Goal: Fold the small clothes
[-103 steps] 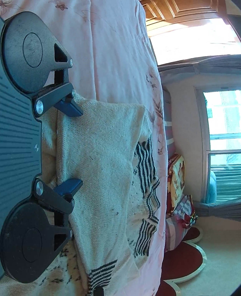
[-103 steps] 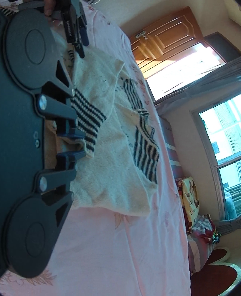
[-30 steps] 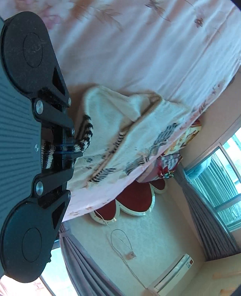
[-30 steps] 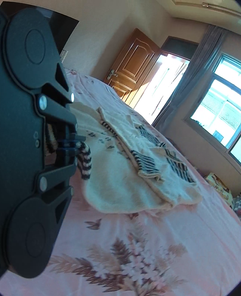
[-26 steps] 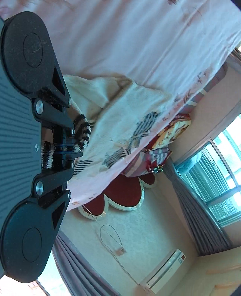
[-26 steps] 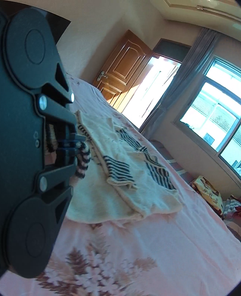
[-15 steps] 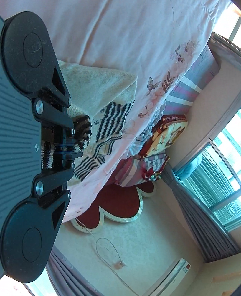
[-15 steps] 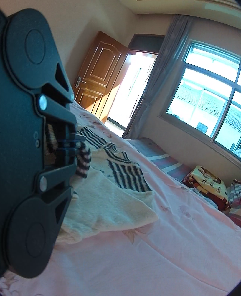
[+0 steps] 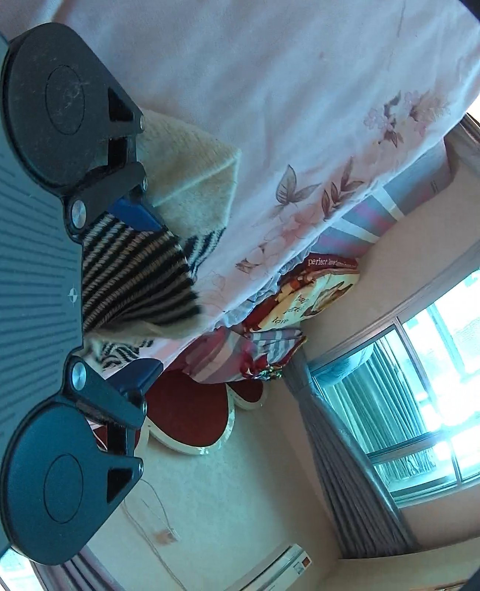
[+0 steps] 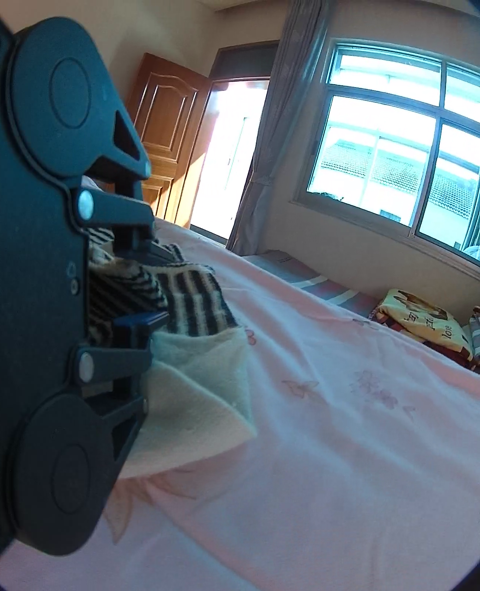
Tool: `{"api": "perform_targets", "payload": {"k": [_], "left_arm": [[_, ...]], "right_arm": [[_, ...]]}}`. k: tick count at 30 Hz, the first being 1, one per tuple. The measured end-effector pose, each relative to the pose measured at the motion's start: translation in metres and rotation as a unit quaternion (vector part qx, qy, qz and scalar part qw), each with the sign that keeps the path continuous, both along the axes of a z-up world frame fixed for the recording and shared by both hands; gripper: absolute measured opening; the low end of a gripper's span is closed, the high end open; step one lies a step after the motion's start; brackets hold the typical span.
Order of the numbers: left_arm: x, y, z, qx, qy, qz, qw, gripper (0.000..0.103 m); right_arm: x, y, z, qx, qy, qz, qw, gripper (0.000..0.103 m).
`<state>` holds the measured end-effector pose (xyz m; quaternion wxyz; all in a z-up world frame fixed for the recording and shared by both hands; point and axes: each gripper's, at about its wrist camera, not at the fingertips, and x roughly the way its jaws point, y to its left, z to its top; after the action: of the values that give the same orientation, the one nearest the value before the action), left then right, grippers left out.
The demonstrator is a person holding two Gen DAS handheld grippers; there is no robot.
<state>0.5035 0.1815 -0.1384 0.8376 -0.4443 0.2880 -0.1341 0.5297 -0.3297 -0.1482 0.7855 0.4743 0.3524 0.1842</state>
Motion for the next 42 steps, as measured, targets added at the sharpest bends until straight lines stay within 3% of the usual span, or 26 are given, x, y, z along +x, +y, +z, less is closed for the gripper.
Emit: {"api": "perform_targets", "payload": {"k": [2,5,7,9,11,13,14,15,18,19,21,22,23,25,31,33,37,38,40,42], "left_arm": [[0.005,-0.002,0.008,0.032,-0.011,0.005,0.9994,0.077],[0.005,-0.006,0.025,0.123,-0.026,-0.013,0.9920,0.077],[0.007,-0.012,0.034,0.182,-0.028,-0.039,0.9822,0.077],[0.012,-0.018,0.039,0.239,-0.017,-0.068,0.9685,0.060],[0.018,-0.028,0.042,0.290,-0.007,-0.094,0.9523,0.055],[0.022,-0.040,0.042,0.332,0.006,-0.117,0.9361,0.055],[0.024,-0.049,0.041,0.366,0.014,-0.122,0.9223,0.054],[0.024,-0.054,0.041,0.385,0.018,-0.126,0.9140,0.052],[0.023,-0.063,0.038,0.413,0.023,-0.126,0.9015,0.040],[0.021,-0.065,0.038,0.416,0.020,-0.124,0.9005,0.037],[0.018,-0.063,0.039,0.418,0.014,-0.112,0.9014,0.010],[0.018,-0.061,0.038,0.410,0.006,-0.109,0.9054,0.004],[0.016,-0.061,0.038,0.405,0.000,-0.106,0.9079,0.004],[0.009,-0.067,0.036,0.423,-0.016,-0.099,0.9004,0.004],[-0.008,-0.068,0.056,0.412,-0.075,-0.055,0.9062,0.004],[-0.006,-0.071,0.062,0.426,-0.084,-0.051,0.8993,0.004],[0.004,-0.070,0.043,0.454,-0.041,-0.044,0.8889,0.004],[0.005,-0.069,0.032,0.457,-0.025,-0.047,0.8880,0.004],[0.003,-0.065,0.026,0.443,-0.026,-0.039,0.8952,0.004],[0.004,-0.069,0.027,0.454,-0.025,-0.041,0.8897,0.004]], "right_arm": [[0.004,0.000,0.006,-0.017,-0.010,0.002,1.000,0.031],[-0.005,-0.005,0.020,-0.034,-0.039,-0.010,0.999,0.037],[-0.007,-0.014,0.027,-0.045,-0.050,-0.022,0.997,0.041],[-0.002,-0.013,0.032,-0.074,-0.050,-0.006,0.996,0.041],[0.001,0.001,0.037,-0.117,-0.052,0.028,0.991,0.040],[0.005,0.021,0.044,-0.182,-0.054,0.067,0.980,0.039],[0.007,0.033,0.044,-0.218,-0.048,0.084,0.971,0.039],[0.008,0.043,0.044,-0.251,-0.047,0.097,0.962,0.038],[0.007,0.068,0.045,-0.323,-0.067,0.124,0.936,0.038],[0.007,0.077,0.048,-0.347,-0.070,0.131,0.926,0.036],[0.007,0.090,0.048,-0.383,-0.072,0.150,0.909,0.022],[0.006,0.097,0.047,-0.403,-0.078,0.155,0.899,0.011],[0.003,0.102,0.047,-0.419,-0.090,0.155,0.890,0.009],[0.000,0.109,0.050,-0.439,-0.109,0.147,0.880,0.008],[-0.006,0.098,0.075,-0.449,-0.169,0.099,0.872,0.007],[-0.004,0.093,0.081,-0.449,-0.176,0.088,0.872,0.007],[0.013,0.086,0.064,-0.452,-0.132,0.090,0.877,0.007],[0.017,0.085,0.055,-0.461,-0.113,0.093,0.875,0.007],[0.019,0.082,0.038,-0.458,-0.099,0.100,0.878,0.007],[0.017,0.080,0.037,-0.454,-0.103,0.094,0.880,0.006]]}}
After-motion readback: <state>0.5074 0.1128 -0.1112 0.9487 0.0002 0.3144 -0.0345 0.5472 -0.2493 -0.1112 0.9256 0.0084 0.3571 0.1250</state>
